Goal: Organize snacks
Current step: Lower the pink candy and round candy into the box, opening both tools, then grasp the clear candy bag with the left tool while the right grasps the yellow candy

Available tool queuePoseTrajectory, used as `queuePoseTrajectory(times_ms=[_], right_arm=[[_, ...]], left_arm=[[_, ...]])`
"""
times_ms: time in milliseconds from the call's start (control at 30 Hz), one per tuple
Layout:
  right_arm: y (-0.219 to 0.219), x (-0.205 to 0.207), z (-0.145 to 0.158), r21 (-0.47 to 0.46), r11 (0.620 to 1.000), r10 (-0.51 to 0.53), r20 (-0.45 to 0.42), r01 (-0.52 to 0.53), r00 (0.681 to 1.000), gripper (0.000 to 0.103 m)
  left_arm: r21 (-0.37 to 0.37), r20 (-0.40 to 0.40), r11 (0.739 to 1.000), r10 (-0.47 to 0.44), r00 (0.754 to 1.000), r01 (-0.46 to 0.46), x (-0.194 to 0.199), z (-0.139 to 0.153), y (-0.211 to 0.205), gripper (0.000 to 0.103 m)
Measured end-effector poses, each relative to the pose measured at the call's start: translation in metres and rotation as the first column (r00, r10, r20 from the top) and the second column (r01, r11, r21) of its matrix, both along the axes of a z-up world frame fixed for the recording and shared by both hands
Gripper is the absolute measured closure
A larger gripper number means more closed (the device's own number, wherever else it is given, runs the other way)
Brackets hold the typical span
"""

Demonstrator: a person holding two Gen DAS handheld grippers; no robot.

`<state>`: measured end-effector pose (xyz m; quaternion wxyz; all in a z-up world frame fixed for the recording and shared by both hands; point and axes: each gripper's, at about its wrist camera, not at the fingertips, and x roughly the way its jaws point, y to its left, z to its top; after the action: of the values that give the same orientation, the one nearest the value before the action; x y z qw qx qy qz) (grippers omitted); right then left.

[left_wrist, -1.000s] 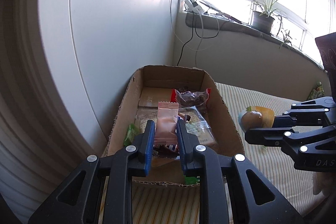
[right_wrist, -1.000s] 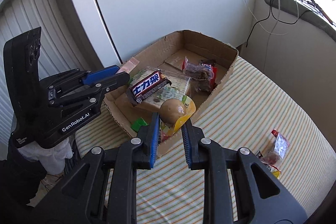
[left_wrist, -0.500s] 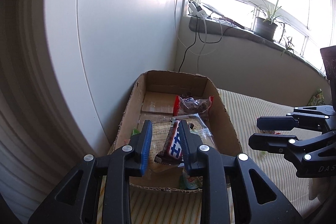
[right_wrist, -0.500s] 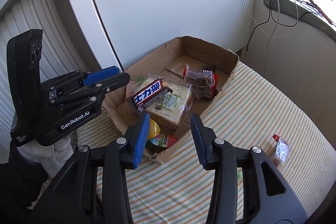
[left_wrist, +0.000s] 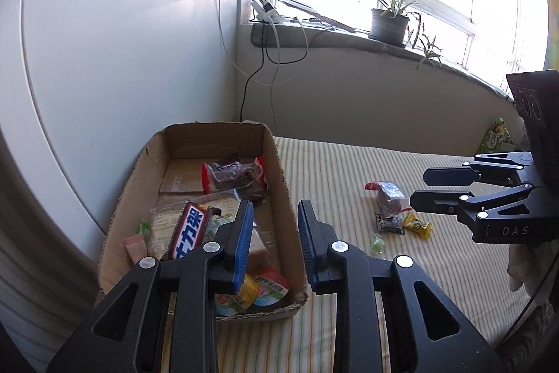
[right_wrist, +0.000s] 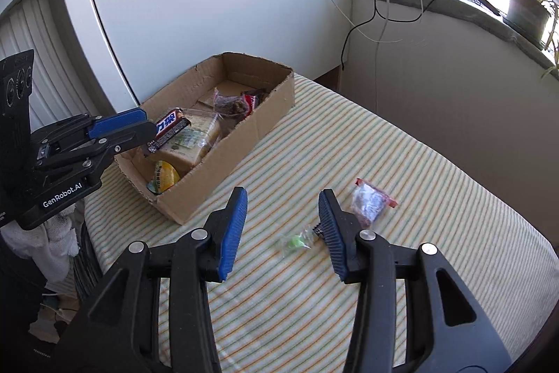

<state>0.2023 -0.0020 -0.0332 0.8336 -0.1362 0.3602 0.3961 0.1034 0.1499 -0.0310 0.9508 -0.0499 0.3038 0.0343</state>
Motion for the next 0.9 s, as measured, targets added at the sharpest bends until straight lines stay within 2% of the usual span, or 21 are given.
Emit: queuePoseTrajectory(times_ms=[33, 100, 200, 300, 433, 667, 733, 800, 867, 900], right_arm=[[-0.01, 0.005, -0.001, -0.006, 1.0, -0.021, 0.006, 0.021, 1.0, 0.049], [-0.028, 0.018, -0.004, -0.022, 0.998, -0.062, 0.007, 0.062, 0.998, 0.048], [-0.053, 0.037, -0.014, -0.056, 0.993, -0.105, -0.003, 0.105, 0.994, 0.048], [-0.067, 0.049, -0.028, -0.086, 0.991, -0.104, -0.031, 0.101, 0.994, 0.048], [-0.069, 0.053, -0.046, -0.099, 0.993, -0.065, -0.068, 0.058, 0.996, 0.048], [-0.054, 0.055, -0.075, -0.122, 0.993, -0.009, -0.101, -0.004, 0.995, 0.049], [-0.051, 0.056, -0.08, -0.116, 0.993, 0.002, -0.119, -0.016, 0.993, 0.054], [-0.049, 0.056, -0.083, -0.119, 0.993, 0.007, -0.115, -0.021, 0.993, 0.057], [-0.049, 0.058, -0.086, -0.109, 0.994, 0.002, -0.127, -0.016, 0.992, 0.058], [-0.049, 0.059, -0.088, -0.106, 0.994, 0.001, -0.133, -0.016, 0.991, 0.064]], left_arm=[[-0.004, -0.001, 1.0, -0.021, 1.0, 0.021, 0.002, 0.0, -0.008, 0.078], [-0.006, 0.001, 0.998, -0.069, 0.998, 0.069, 0.006, 0.001, -0.026, 0.078], [-0.032, -0.009, 0.989, -0.142, 0.99, 0.142, 0.014, -0.002, -0.052, 0.07], [-0.011, -0.042, 0.982, -0.191, 0.981, 0.191, 0.028, -0.013, -0.077, 0.068], [-0.006, -0.126, 0.966, -0.256, 0.958, 0.257, 0.054, -0.036, -0.099, 0.068], [-0.091, -0.231, 0.956, -0.292, 0.928, 0.278, 0.095, -0.07, -0.098, 0.068], [-0.094, -0.246, 0.961, -0.274, 0.93, 0.259, 0.103, -0.075, -0.095, 0.068], [-0.095, -0.24, 0.961, -0.274, 0.931, 0.259, 0.108, -0.073, -0.095, 0.068], [-0.129, -0.213, 0.958, -0.278, 0.937, 0.255, 0.109, -0.066, -0.092, 0.065], [-0.149, -0.195, 0.958, -0.272, 0.942, 0.245, 0.111, -0.062, -0.089, 0.058]])
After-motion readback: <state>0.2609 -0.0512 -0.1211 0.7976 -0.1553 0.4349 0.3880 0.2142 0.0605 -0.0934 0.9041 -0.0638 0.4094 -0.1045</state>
